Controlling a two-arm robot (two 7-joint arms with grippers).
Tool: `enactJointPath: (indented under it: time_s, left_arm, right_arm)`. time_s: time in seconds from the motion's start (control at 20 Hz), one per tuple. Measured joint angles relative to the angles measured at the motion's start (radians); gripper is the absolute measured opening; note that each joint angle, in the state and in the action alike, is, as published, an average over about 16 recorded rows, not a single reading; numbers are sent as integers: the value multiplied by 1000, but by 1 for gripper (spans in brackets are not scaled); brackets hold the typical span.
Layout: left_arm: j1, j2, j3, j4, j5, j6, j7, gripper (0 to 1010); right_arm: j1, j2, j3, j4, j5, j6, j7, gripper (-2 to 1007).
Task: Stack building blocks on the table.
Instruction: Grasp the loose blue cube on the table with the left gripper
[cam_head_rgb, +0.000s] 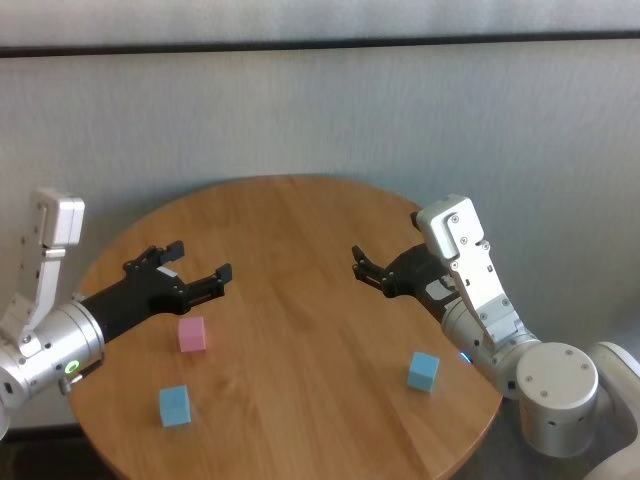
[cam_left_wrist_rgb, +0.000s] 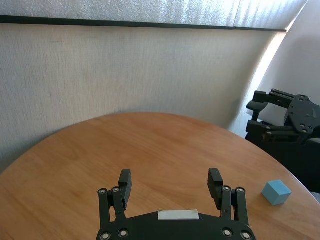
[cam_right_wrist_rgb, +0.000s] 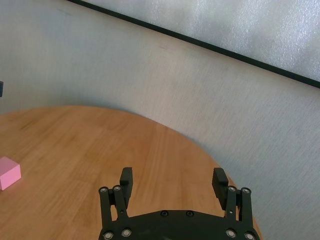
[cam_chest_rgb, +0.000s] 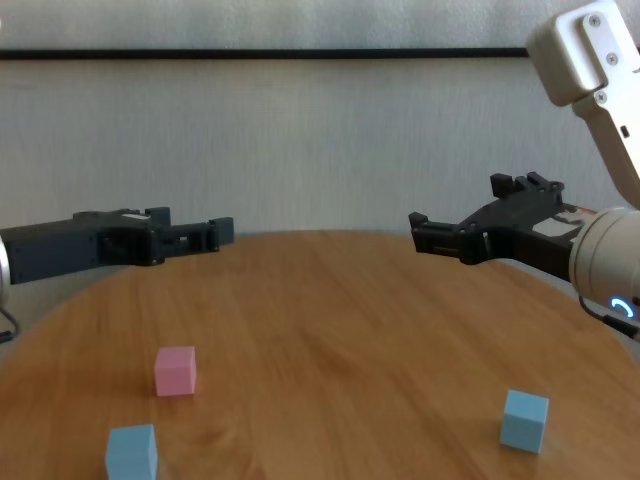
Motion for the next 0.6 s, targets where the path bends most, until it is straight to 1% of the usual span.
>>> enactJointPath:
  time_s: [0.6]
  left_arm:
    - [0,0,0,0,0,0,0,1000]
  right_arm:
    - [0,0,0,0,0,0,0,1001]
